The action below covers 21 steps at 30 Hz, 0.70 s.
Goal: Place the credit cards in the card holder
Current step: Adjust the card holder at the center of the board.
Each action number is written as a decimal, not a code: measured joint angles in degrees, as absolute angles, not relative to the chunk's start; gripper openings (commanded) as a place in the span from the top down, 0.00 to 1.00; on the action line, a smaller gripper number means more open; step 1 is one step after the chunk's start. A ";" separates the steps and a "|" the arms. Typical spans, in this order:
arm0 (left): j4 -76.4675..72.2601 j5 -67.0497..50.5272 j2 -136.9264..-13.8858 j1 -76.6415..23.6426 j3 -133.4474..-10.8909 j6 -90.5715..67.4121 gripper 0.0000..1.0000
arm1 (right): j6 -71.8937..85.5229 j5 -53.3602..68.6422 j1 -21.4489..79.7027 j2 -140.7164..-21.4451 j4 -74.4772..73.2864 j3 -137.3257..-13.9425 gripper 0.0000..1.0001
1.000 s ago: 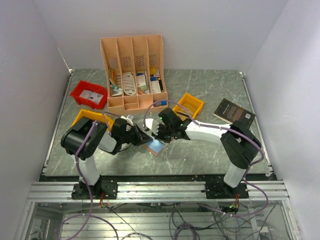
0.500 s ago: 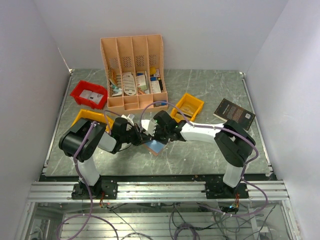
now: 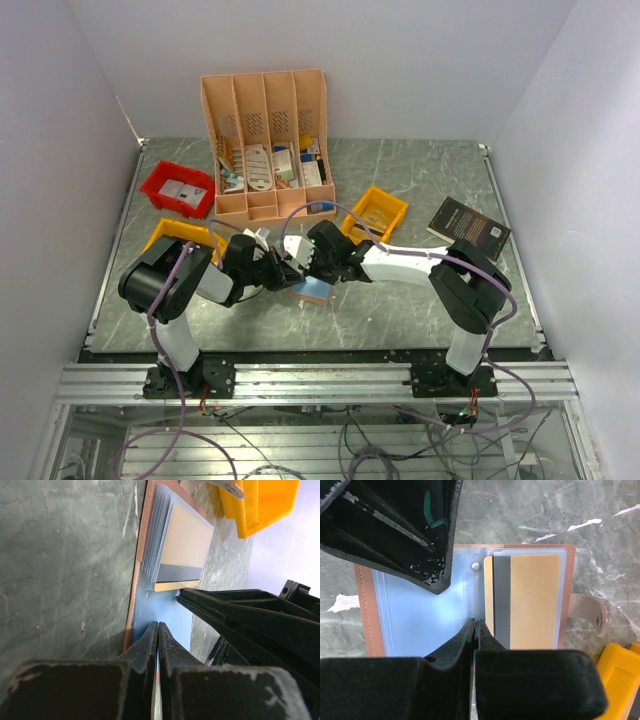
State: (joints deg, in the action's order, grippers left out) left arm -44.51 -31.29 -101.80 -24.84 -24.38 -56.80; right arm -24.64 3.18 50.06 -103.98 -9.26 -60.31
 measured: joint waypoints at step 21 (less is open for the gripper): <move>-19.92 -14.70 -83.02 -24.86 -30.94 -43.18 0.76 | -21.87 13.85 36.40 -104.12 -10.13 -63.53 1.00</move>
State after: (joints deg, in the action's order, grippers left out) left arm -19.92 -14.70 -83.02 -24.86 -30.94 -43.18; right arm -21.87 13.85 36.40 -104.12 -10.13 -63.53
